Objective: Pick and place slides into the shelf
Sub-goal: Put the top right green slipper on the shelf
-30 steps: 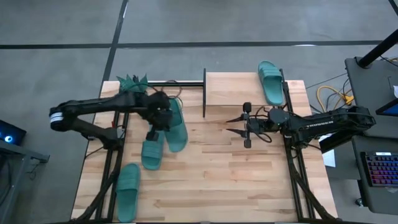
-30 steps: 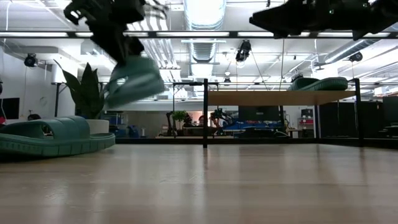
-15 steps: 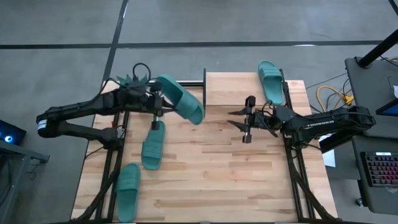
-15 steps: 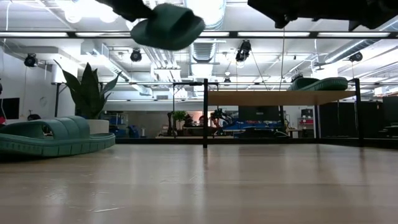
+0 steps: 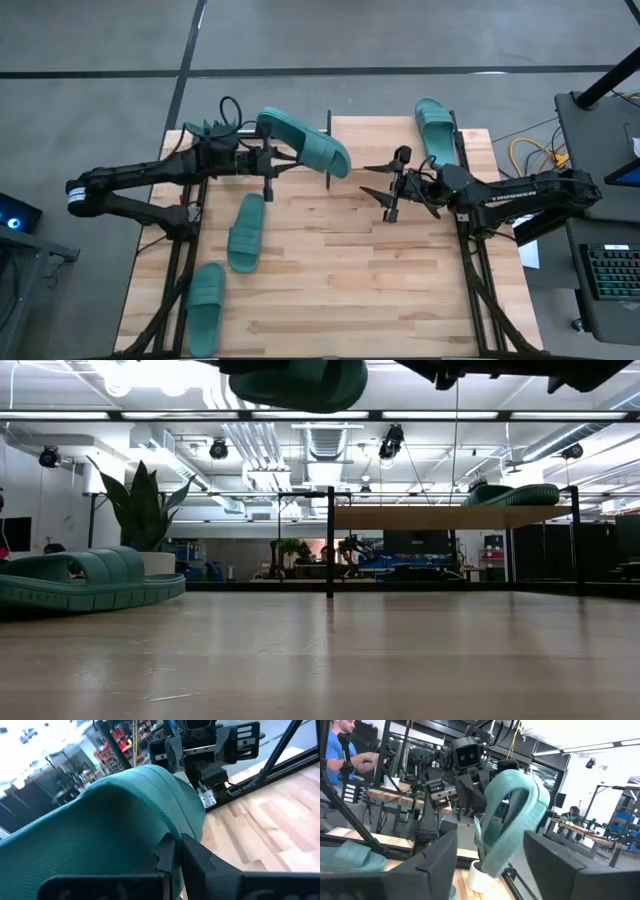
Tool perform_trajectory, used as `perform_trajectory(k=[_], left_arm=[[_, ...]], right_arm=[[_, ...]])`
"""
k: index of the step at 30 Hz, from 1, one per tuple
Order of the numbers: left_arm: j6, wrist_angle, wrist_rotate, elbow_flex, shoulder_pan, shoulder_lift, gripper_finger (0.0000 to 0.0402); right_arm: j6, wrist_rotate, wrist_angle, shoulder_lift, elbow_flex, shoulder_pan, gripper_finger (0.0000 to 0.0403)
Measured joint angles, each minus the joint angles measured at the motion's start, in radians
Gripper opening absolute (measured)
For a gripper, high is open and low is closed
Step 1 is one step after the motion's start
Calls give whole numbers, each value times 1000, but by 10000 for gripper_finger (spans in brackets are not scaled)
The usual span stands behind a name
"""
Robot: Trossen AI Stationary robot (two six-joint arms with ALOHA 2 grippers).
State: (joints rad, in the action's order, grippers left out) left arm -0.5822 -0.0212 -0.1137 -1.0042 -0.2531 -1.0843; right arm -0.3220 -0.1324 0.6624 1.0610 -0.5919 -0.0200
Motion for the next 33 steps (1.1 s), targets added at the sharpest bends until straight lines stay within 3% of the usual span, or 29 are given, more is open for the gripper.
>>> perform_trajectory(k=[7, 10, 14, 26, 33], left_arm=[[-62, 95, -1, 0, 0, -59, 0], [-84, 135, -3, 0, 0, -77, 0], [-112, 175, -5, 0, 1, -95, 0], [-115, 270, -57, 0, 0, -141, 0], [-115, 280, -61, 0, 0, -138, 0]], right_arm=[[3, -119, 1, 28, -32, 0, 276], [0, -190, -3, 30, -36, -2, 285], [7, -201, 0, 31, -40, -15, 288], [57, -197, 7, 33, -39, -73, 264], [60, -194, 9, 33, -39, -79, 213]])
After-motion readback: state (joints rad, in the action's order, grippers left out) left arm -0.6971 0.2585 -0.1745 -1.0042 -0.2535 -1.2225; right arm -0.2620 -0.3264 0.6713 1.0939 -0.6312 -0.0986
